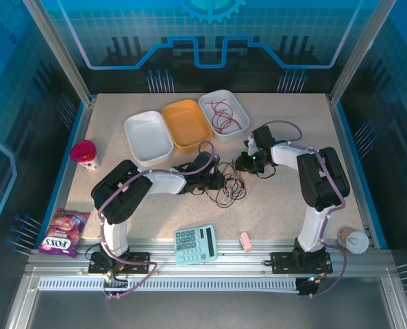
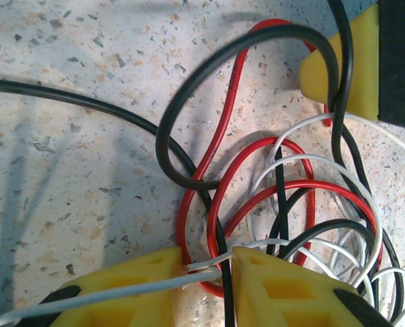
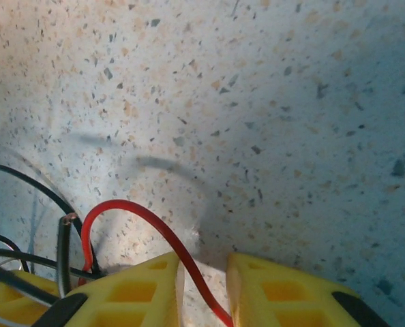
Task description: Untangle the cables
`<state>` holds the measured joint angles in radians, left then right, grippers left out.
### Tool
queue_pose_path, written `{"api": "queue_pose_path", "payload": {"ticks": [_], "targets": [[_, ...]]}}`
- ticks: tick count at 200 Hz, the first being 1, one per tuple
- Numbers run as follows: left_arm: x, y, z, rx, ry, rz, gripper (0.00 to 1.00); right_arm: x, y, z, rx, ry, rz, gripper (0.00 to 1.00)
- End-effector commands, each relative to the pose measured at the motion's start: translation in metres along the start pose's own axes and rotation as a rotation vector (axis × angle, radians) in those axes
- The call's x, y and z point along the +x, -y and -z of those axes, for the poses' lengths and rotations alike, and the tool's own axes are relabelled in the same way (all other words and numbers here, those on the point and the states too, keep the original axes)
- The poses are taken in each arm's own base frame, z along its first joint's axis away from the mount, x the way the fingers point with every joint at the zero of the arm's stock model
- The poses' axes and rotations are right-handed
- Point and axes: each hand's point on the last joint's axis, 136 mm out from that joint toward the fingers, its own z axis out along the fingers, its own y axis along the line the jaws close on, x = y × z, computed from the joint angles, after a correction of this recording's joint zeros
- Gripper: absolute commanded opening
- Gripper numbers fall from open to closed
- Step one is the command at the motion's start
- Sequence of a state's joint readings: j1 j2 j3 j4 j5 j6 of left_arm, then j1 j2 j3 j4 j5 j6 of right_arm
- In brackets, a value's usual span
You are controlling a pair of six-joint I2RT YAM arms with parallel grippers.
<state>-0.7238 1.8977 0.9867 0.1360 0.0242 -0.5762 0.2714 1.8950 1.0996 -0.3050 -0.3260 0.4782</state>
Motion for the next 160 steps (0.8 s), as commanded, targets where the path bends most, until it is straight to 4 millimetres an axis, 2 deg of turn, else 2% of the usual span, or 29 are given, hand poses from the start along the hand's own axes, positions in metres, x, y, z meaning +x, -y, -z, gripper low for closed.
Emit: {"api": "queue_pose_path", "payload": {"ticks": [1, 14, 37, 62, 72, 109, 160], "targets": [[0.007, -0.008, -0.01, -0.012, -0.026, 0.009, 0.27, 0.01, 0.001, -0.013, -0.009, -0.045, -0.019, 0.25], [0.007, -0.008, -0.01, -0.012, -0.026, 0.01, 0.26, 0.01, 0.001, -0.014, -0.005, -0.046, -0.017, 0.22], [0.007, -0.008, -0.01, -0.013, -0.028, 0.012, 0.27, 0.006, 0.002, -0.01, 0.008, -0.028, -0.01, 0.09], [0.008, -0.01, -0.009, -0.019, -0.027, 0.014, 0.26, 0.001, 0.004, 0.004, 0.054, 0.012, 0.003, 0.0], [0.008, -0.011, -0.009, -0.023, -0.025, 0.016, 0.26, -0.001, 0.005, 0.011, 0.079, 0.034, 0.01, 0.0], [0.007, -0.016, -0.004, -0.035, -0.016, 0.039, 0.26, -0.012, 0.011, 0.057, 0.221, 0.153, 0.047, 0.0], [0.007, -0.027, 0.001, -0.052, -0.007, 0.077, 0.22, -0.022, 0.008, 0.138, 0.366, 0.344, 0.096, 0.0]]}}
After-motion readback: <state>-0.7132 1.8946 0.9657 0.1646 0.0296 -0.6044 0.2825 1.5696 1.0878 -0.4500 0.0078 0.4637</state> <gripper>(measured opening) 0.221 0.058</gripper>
